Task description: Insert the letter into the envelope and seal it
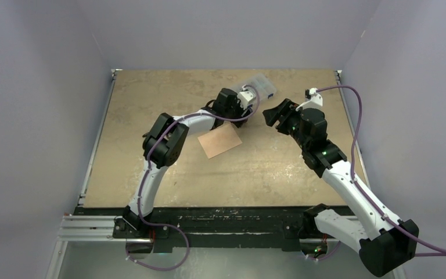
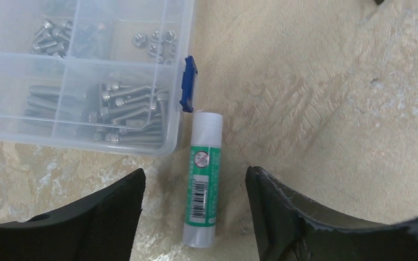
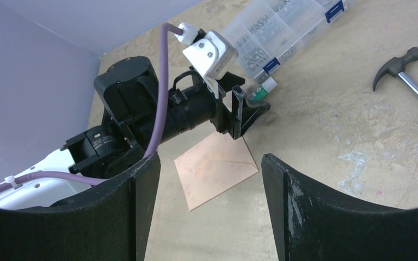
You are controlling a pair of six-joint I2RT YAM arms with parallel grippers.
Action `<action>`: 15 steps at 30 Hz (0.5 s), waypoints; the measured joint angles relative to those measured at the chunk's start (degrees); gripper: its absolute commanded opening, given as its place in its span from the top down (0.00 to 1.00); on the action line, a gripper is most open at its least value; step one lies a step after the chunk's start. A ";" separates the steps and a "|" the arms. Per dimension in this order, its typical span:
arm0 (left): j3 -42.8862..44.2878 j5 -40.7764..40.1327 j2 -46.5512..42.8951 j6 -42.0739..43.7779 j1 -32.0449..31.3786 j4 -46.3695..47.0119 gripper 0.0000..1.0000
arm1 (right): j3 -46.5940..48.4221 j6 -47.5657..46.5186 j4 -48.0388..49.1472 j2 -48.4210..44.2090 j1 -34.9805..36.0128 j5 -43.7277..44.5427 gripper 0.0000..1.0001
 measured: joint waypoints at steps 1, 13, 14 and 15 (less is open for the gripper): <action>0.39 0.02 0.00 -0.44 0.11 -0.35 0.16 | 0.00 0.00 0.00 0.00 0.00 0.04 0.29; -0.92 4.02 -8.81 -6.58 2.54 -4.72 0.01 | -0.24 0.00 0.00 -0.07 0.00 0.04 0.40; -1.84 3.72 -10.75 -7.96 2.75 -5.16 0.01 | -0.46 -0.04 0.00 0.15 0.00 0.02 0.43; -2.51 2.97 -12.57 -9.51 2.93 -5.73 0.01 | -0.98 -0.07 0.13 0.74 0.00 -0.17 0.45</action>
